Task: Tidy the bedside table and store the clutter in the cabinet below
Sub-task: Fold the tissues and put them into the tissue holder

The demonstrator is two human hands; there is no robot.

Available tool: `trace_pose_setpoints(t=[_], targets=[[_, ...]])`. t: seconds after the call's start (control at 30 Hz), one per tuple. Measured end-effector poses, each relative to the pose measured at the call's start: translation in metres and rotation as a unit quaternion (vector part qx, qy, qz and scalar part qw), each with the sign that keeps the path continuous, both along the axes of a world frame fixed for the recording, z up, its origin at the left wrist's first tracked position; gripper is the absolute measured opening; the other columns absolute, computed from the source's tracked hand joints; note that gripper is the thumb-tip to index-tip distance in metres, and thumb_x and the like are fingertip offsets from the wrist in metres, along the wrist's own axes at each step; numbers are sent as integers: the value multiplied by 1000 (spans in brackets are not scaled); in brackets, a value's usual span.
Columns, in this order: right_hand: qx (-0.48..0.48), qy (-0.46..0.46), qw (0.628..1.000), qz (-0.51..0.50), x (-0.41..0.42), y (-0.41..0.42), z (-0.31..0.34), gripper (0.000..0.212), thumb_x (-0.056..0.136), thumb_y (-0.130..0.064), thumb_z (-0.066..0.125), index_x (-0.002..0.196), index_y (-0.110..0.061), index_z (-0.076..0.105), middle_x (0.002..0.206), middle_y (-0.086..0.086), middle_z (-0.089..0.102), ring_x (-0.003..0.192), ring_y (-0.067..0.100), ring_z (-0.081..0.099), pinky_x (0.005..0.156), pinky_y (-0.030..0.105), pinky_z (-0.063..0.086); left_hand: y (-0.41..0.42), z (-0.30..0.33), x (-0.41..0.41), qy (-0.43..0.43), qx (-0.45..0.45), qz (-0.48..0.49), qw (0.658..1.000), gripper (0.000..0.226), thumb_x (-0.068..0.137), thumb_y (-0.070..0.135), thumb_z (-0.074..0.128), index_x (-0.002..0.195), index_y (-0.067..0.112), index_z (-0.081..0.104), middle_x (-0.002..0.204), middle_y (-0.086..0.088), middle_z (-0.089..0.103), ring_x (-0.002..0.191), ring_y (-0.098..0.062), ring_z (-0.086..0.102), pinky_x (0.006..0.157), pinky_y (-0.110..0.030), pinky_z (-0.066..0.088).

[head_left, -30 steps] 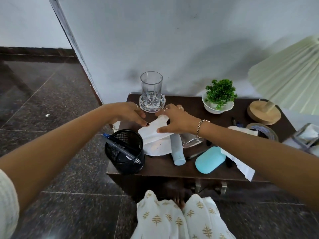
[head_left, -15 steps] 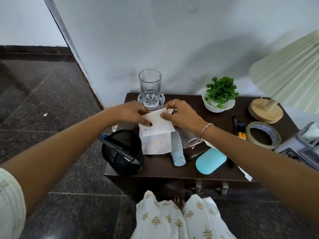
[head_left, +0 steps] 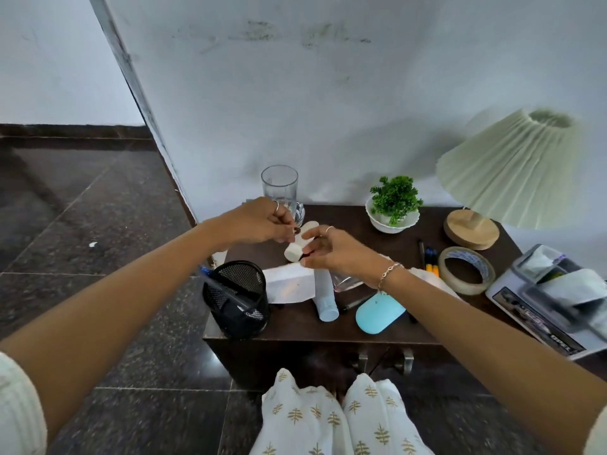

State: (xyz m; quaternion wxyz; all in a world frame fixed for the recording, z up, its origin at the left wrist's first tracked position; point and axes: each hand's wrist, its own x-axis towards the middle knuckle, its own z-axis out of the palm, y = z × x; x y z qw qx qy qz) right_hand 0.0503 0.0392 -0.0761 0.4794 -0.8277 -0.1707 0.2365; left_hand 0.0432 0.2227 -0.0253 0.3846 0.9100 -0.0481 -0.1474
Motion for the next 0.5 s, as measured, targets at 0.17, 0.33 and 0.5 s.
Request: trace_pose_setpoints(t=[0.17,0.33,0.5], targets=[[-197,-229,945,125,-4,8,-20,62,79,-27,71,134,-18,44,134,4,52,124,21,47,104,32,38,7,-18,-10,-4,64,9,998,13,88,18,64,97,10,69,81,6,65,79,-8,58,68,-13,41],[-208,-306,924,100,0,22,-37,49,84,-25,63,130,-17,47,133,5,52,123,24,46,102,36,39,16,-37,-6,20,55,33,998,16,87,11,63,101,7,69,102,-7,71,99,-19,64,87,-25,46],[-125,-226,966,26,12,30,-44,20,85,-11,60,105,-9,65,109,8,67,106,23,59,89,30,45,19,-46,3,53,74,39,995,32,83,11,68,114,14,62,113,-2,65,104,-16,59,86,-23,39]])
